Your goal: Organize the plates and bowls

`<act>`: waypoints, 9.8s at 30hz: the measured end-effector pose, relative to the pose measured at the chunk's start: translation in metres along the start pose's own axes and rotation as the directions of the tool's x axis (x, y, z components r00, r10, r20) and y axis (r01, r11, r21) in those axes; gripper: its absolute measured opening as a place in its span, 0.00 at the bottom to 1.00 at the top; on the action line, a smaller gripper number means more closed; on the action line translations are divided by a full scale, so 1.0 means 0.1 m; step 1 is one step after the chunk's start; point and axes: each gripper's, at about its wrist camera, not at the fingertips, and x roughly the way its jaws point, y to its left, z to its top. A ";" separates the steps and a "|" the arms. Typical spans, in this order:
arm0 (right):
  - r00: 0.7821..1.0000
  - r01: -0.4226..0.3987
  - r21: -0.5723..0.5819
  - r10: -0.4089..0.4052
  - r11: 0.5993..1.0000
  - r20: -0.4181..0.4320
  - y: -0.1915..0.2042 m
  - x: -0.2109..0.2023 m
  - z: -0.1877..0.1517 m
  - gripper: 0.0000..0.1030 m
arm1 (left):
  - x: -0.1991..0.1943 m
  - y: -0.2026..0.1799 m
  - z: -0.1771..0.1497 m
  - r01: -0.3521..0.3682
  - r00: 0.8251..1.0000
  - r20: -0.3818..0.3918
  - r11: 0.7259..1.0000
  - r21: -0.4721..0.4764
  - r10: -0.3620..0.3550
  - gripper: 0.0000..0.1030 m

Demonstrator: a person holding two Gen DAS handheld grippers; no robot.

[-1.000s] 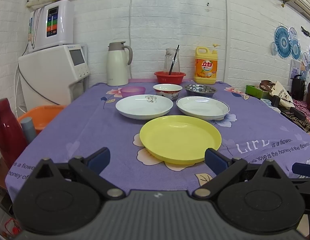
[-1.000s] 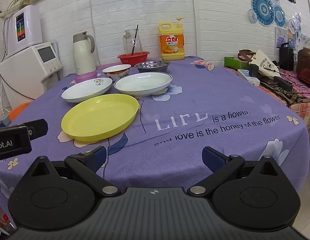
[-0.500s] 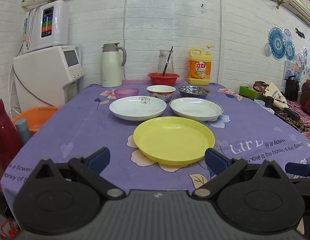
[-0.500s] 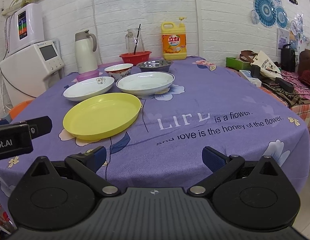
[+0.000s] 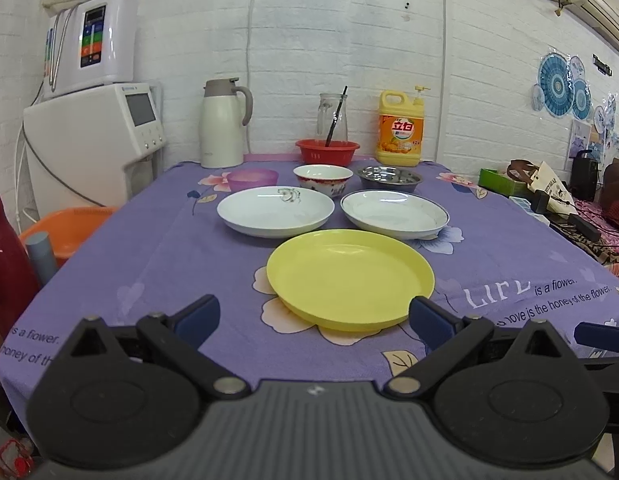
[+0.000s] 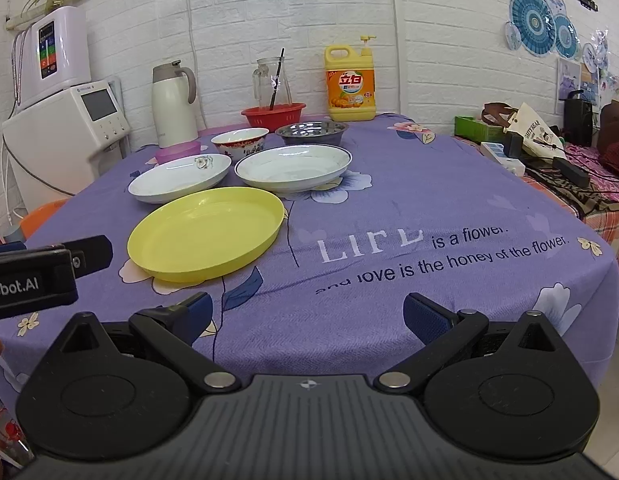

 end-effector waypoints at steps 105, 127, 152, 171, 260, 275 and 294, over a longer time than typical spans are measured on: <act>0.927 -0.363 -0.133 0.343 0.922 -0.151 0.69 1.86 1.30 1.00 | 2.04 1.61 0.95 -0.004 0.976 -0.214 0.970 -0.245 -0.050 0.91; 0.908 -0.362 -0.262 0.275 0.895 -0.314 1.33 3.13 1.61 1.00 | 2.74 2.04 1.08 -0.018 0.960 -0.275 0.966 -0.258 -0.055 0.91; 0.830 -0.518 -0.267 0.401 0.813 -0.389 1.31 3.01 1.48 1.00 | 3.08 1.57 0.99 0.037 0.941 -0.332 0.995 -0.094 -0.067 0.86; 0.880 -0.447 -0.258 0.371 0.856 -0.295 1.27 2.63 1.64 1.00 | 2.77 1.33 1.29 0.089 0.958 -0.264 0.992 -0.092 -0.110 0.80; 0.979 -0.101 -0.062 0.088 0.993 -0.185 -0.31 2.73 1.28 1.00 | 3.68 -0.28 1.22 0.291 0.869 -0.416 0.957 -0.010 -0.269 0.74; 0.989 -0.072 -0.101 0.059 0.992 -0.133 -0.08 2.39 1.35 1.00 | 3.32 -0.33 1.35 0.317 0.867 -0.402 0.948 -0.009 -0.293 0.52; 0.968 -0.247 -0.116 0.240 0.962 -0.078 0.57 1.44 1.14 1.00 | 1.96 0.52 1.19 0.210 0.942 -0.253 0.975 -0.068 -0.220 0.52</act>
